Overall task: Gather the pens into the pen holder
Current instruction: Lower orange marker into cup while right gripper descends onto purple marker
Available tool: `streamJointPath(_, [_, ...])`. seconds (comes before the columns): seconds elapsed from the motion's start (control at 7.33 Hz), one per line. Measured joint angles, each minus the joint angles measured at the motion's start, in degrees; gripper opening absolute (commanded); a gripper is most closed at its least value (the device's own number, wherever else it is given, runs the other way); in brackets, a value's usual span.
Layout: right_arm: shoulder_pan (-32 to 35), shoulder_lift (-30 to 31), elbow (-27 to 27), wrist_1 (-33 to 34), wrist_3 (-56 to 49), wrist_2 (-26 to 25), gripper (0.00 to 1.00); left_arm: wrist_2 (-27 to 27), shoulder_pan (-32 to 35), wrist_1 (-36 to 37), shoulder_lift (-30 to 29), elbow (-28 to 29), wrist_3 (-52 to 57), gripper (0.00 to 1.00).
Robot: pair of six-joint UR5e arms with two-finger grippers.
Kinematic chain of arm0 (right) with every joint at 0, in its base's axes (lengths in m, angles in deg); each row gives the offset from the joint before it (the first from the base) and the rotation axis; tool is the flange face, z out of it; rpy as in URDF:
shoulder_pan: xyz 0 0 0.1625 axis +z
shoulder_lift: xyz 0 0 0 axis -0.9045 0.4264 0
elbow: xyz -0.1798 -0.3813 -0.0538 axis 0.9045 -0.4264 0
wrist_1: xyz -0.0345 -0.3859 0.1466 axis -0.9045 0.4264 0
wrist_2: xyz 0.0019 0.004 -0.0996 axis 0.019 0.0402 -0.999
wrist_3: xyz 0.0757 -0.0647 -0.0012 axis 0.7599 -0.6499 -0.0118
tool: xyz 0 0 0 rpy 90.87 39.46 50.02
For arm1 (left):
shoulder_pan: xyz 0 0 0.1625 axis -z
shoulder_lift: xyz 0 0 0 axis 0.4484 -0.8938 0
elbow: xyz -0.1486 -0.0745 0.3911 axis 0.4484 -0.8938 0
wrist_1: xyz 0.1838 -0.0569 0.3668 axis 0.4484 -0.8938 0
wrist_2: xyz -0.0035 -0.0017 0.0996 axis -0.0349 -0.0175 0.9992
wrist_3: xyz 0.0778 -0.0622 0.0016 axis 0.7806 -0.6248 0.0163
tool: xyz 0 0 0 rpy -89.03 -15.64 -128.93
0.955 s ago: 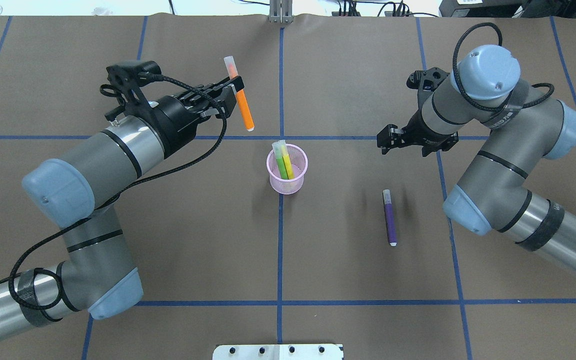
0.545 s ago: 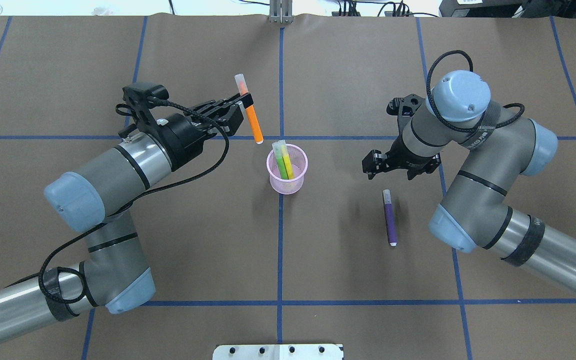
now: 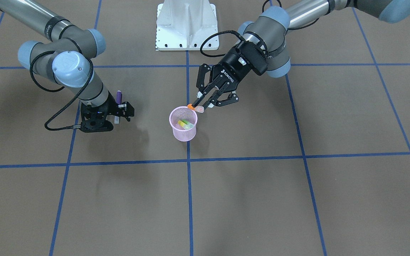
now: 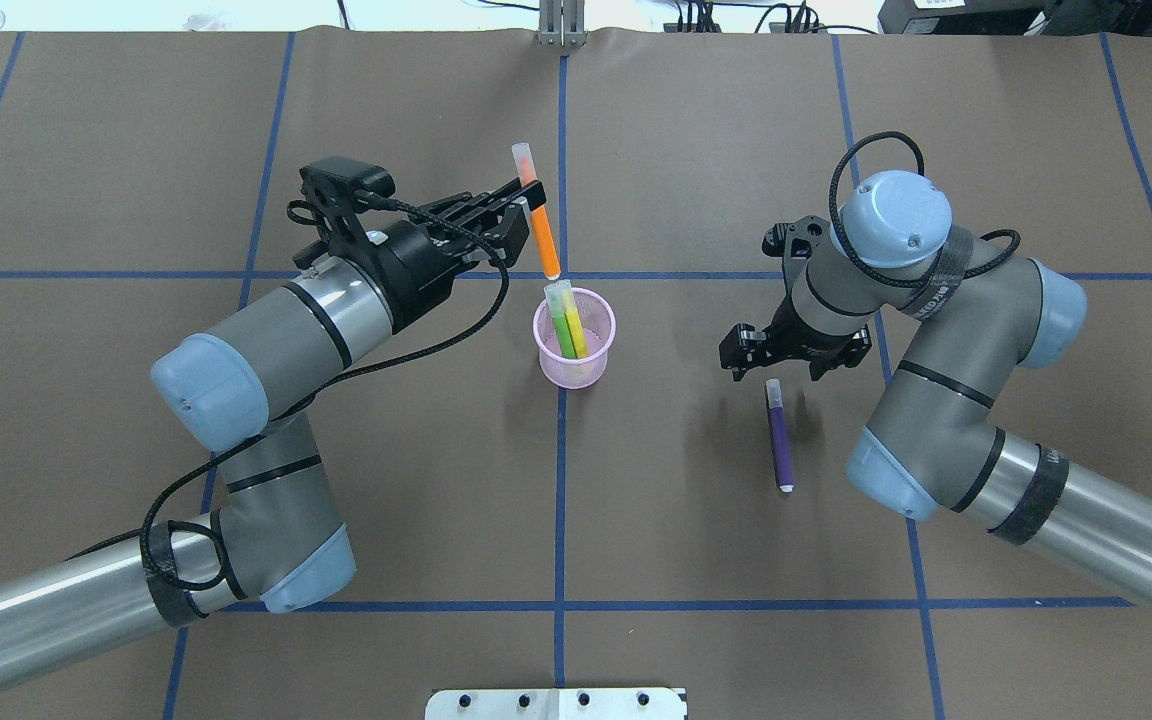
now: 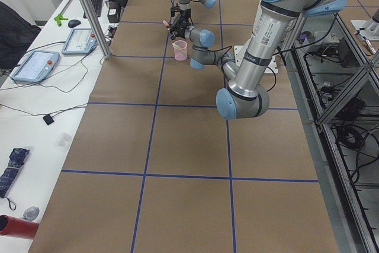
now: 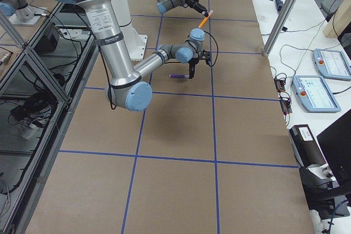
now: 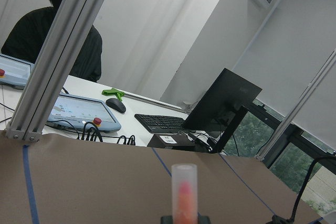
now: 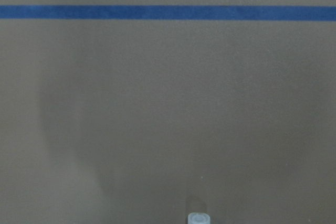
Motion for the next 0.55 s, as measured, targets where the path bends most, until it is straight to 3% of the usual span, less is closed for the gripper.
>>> streamJointPath(0.55, [-0.9, 0.4, 1.0, 0.5, 1.4, 0.5, 0.97, 0.0, -0.5, -0.1, -0.6, 0.9, -0.4, 0.0])
